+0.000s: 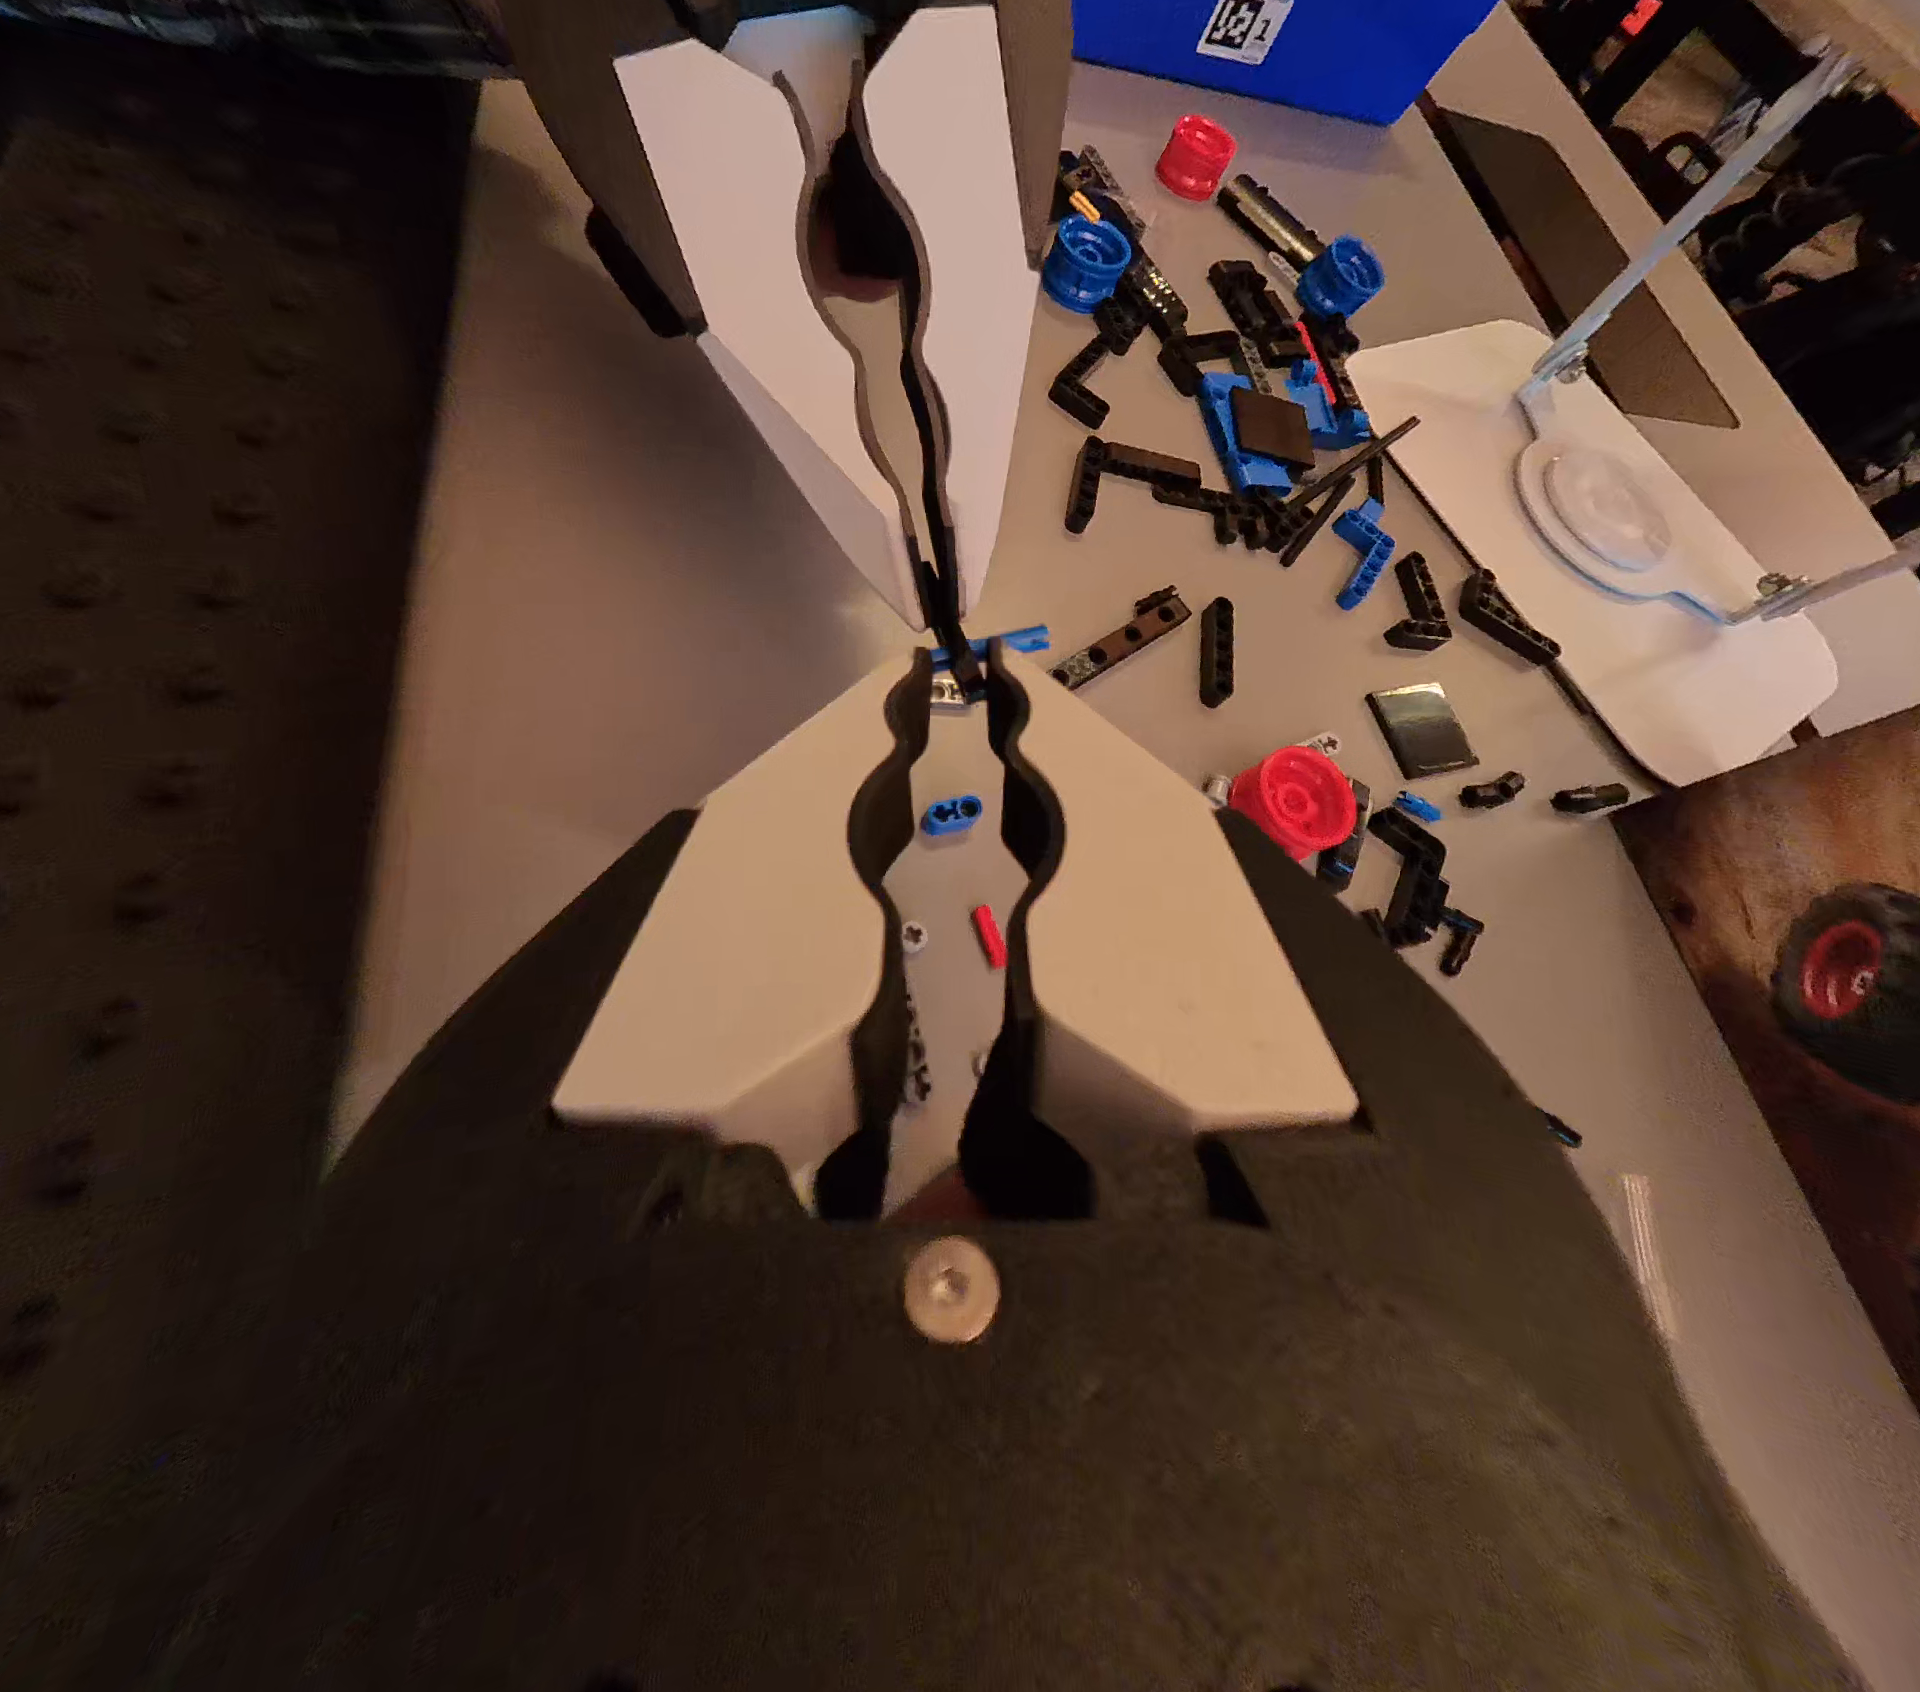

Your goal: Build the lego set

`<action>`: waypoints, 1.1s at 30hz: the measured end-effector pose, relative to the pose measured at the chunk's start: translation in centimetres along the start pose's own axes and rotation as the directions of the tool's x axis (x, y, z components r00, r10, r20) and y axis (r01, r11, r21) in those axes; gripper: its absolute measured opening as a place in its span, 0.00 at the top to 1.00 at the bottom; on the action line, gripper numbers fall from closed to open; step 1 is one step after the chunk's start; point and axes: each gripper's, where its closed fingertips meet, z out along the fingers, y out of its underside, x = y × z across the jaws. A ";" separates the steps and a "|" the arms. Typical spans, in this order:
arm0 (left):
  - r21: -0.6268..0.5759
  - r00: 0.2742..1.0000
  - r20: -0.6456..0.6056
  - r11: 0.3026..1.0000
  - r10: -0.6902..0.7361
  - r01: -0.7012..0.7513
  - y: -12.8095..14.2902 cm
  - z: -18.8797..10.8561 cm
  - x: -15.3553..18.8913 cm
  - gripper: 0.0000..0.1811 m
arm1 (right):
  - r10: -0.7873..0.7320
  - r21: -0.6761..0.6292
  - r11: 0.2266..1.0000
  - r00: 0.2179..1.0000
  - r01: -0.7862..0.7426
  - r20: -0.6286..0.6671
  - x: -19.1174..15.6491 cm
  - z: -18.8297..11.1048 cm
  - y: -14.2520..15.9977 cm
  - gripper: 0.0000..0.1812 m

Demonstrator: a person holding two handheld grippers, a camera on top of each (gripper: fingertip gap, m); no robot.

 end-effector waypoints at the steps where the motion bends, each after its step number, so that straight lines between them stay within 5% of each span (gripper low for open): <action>1: -0.004 1.000 0.003 1.000 0.004 -0.004 0.1 0.0 0.0 1.00 | 0.000 -0.003 1.000 1.000 0.000 -0.001 0.0 0.1 0.1 0.96; 16: 0.011 0.997 0.048 0.998 0.068 -0.069 -0.3 0.0 -0.4 1.00 | 0.102 0.038 0.994 0.995 -0.103 0.021 0.5 -0.2 -0.2 0.95; 27: 0.035 0.999 0.025 0.999 0.034 -0.034 -0.5 0.0 -0.2 1.00 | 0.007 0.017 1.000 1.000 -0.007 -0.010 0.1 -0.3 -0.2 0.97; 33: -0.067 0.999 -0.035 0.998 0.015 -0.017 1.6 1.3 0.8 1.00 | 0.076 -0.086 0.994 0.996 -0.072 0.037 -0.9 0.9 1.9 0.98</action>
